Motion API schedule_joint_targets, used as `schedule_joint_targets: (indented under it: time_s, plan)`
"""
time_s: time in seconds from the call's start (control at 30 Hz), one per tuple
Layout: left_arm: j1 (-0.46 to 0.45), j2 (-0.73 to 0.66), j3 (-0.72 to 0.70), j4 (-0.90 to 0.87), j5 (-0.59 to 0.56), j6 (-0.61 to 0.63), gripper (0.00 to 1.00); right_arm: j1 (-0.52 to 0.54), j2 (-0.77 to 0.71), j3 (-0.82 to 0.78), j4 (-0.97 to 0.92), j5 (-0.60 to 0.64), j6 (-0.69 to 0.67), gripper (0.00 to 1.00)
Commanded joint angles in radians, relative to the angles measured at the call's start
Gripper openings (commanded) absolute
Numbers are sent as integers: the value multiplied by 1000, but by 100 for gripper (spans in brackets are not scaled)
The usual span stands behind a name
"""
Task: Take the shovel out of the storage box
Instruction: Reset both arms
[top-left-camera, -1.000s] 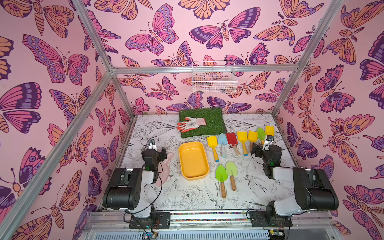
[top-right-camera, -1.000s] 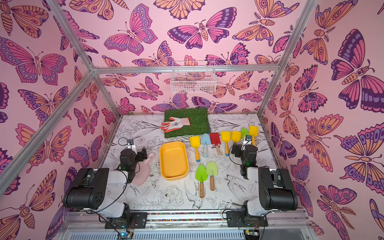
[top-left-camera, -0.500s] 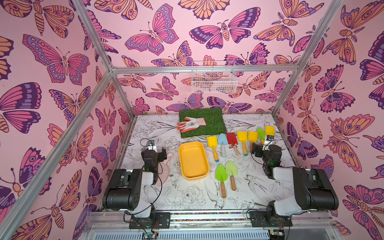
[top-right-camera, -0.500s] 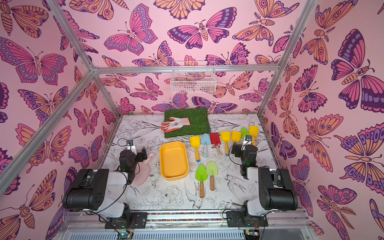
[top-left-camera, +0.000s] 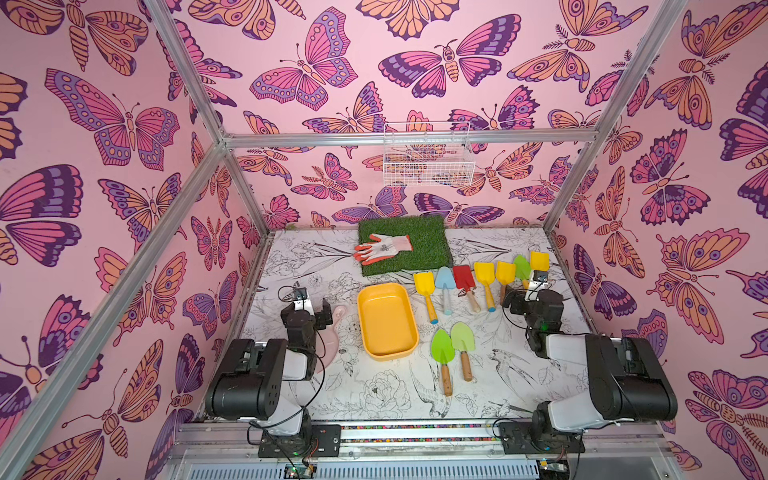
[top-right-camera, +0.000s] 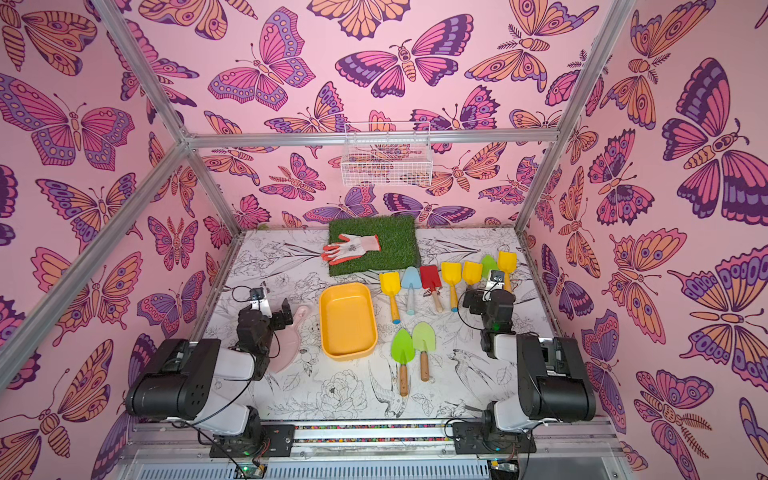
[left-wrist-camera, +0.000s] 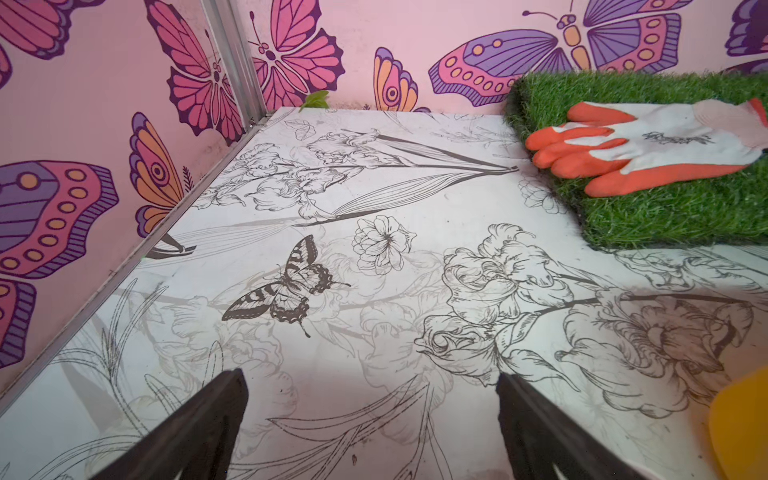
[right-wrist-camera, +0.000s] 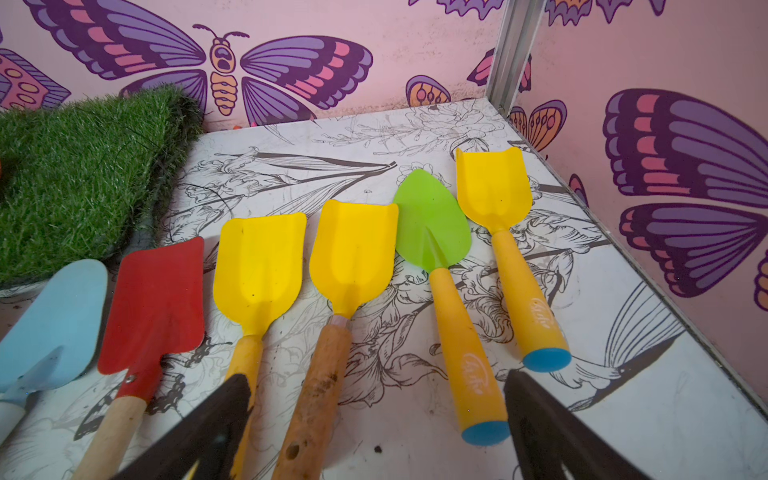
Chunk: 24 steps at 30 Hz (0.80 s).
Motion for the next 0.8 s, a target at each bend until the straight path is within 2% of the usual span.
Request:
schedule_joint_targets:
  time_s: [0.0, 0.07, 0.1, 0.17, 0.2, 0.3, 0.37, 0.6, 0.77]
  plan:
    - [-1, 10, -86, 186, -25, -15, 100, 5, 11, -6, 17, 8, -8, 99]
    - [-2, 76, -52, 229, -44, -10, 100, 5, 12, -5, 18, 8, -7, 99]
    - [-4, 72, -21, 179, -32, 1, 100, 5, 12, -5, 17, 7, -7, 99]
    - [-4, -9, 45, -78, 3, 11, 100, 6, 12, -5, 16, 7, -7, 99]
    - [-5, -33, 51, -134, 18, 15, 100, 5, 11, -5, 17, 9, -7, 99]
    - [-7, 39, -59, 168, 3, 13, 100, 5, 10, -5, 15, 8, -7, 99]
    - [-7, 78, -64, 246, 7, 23, 100, 5, 12, -5, 16, 8, -7, 99]
    - [-7, 29, 69, -71, 45, 33, 100, 4, 12, -5, 17, 8, -7, 99]
    - [-7, 33, 94, -110, 60, 39, 100, 5, 12, -6, 17, 9, -6, 99]
